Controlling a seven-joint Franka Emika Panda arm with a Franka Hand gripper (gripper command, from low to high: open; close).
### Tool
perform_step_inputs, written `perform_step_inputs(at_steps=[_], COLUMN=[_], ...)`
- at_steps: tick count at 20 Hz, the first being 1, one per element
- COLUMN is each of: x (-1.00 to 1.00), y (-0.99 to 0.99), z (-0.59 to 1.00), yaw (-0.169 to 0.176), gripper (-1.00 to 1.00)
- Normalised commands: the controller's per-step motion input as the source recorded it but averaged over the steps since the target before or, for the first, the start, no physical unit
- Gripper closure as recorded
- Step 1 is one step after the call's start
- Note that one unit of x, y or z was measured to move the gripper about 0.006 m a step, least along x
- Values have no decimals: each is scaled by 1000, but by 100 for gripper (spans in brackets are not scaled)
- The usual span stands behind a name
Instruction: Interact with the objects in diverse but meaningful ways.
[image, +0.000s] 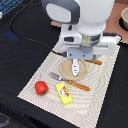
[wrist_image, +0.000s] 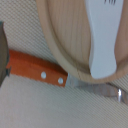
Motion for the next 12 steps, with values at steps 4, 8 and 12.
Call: perform_step_inputs(at_steps=[4, 8, 12], x=[-95, -71, -43], y=[0, 0, 0], z=[-543, -500, -474], yaw=[-8, -10, -12], gripper=[100, 100, 100])
